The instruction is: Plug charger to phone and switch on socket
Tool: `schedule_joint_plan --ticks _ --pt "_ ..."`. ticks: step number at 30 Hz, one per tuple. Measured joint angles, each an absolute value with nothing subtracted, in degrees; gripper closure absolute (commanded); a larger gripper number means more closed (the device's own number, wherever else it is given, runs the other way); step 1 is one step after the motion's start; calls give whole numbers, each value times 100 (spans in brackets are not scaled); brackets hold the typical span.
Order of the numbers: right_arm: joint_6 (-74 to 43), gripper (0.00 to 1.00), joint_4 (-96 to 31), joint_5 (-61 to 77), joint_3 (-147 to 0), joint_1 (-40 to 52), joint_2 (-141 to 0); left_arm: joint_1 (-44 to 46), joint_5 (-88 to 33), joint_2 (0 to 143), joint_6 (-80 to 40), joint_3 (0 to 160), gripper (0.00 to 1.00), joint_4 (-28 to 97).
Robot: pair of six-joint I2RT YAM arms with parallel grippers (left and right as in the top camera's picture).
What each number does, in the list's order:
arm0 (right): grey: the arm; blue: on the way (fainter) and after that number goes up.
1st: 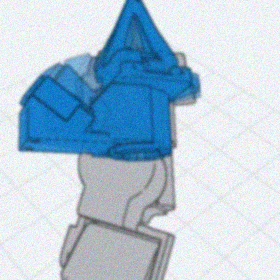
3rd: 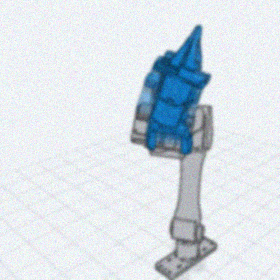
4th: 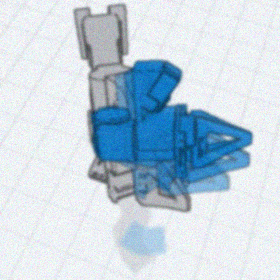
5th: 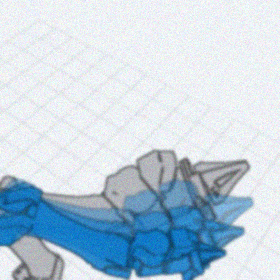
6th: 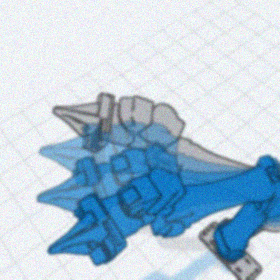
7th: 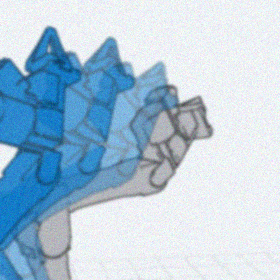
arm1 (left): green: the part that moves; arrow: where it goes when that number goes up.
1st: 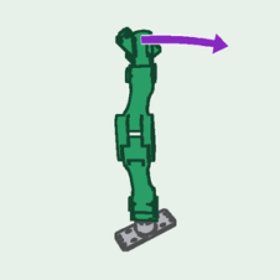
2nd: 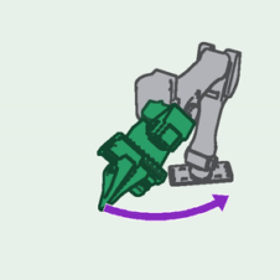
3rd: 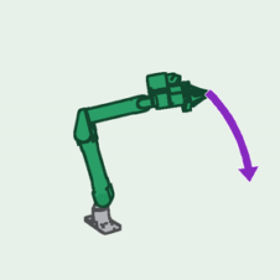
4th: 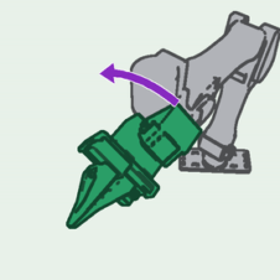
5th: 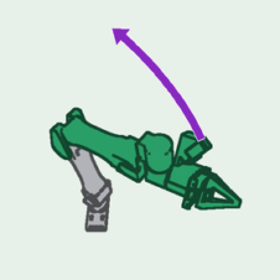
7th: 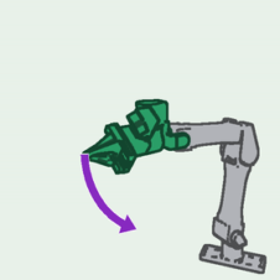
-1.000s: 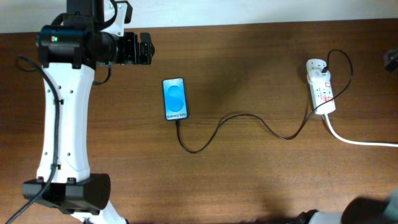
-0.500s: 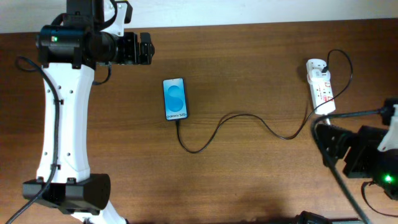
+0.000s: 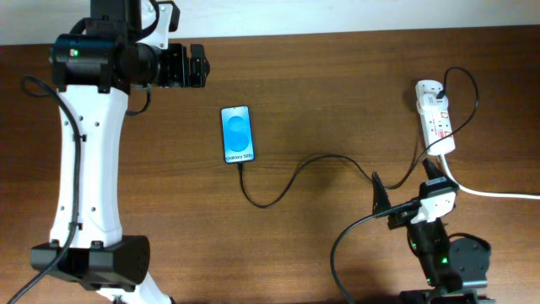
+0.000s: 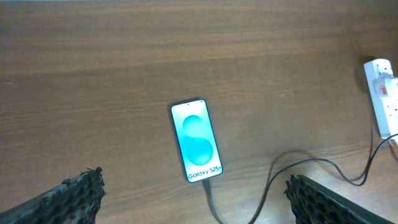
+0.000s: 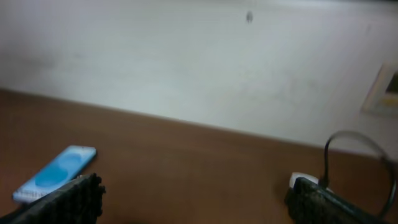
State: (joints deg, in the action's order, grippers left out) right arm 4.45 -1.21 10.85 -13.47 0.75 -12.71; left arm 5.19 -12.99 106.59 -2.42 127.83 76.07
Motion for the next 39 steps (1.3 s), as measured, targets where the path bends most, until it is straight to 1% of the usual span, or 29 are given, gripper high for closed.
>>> schedule_joint_plan --ticks 3,6,8,23,27,29,30,32,35,39 --pt "449 2 -86 1004 -648 80 -613 519 -1299 10659 -244 12783 1 7605" --pt "445 2 -97 965 -141 80 -296 519 -1299 10659 -244 12783 1 7605" --pt "447 2 -346 923 -73 80 -123 519 -1299 10659 -244 12783 1 7607" --pt "447 2 -346 902 -73 80 -91 519 -1297 10659 -242 12783 1 7607" --pt "447 2 -346 902 -73 80 -91 519 -869 10621 -239 12689 1 7485" --pt "445 2 -344 899 -73 80 -91 519 -742 10206 -220 11872 1 6825" --pt "447 2 -346 891 -73 82 -84 517 -705 9712 -156 10980 1 5977" --pt "445 2 -349 882 -73 84 -78 519 -705 8919 54 9747 1 4908" --pt "445 2 -346 880 -73 84 -71 513 -701 7153 659 7334 1 3074" --pt "445 2 -346 880 -73 84 -67 451 -696 5264 972 4670 1 1273"
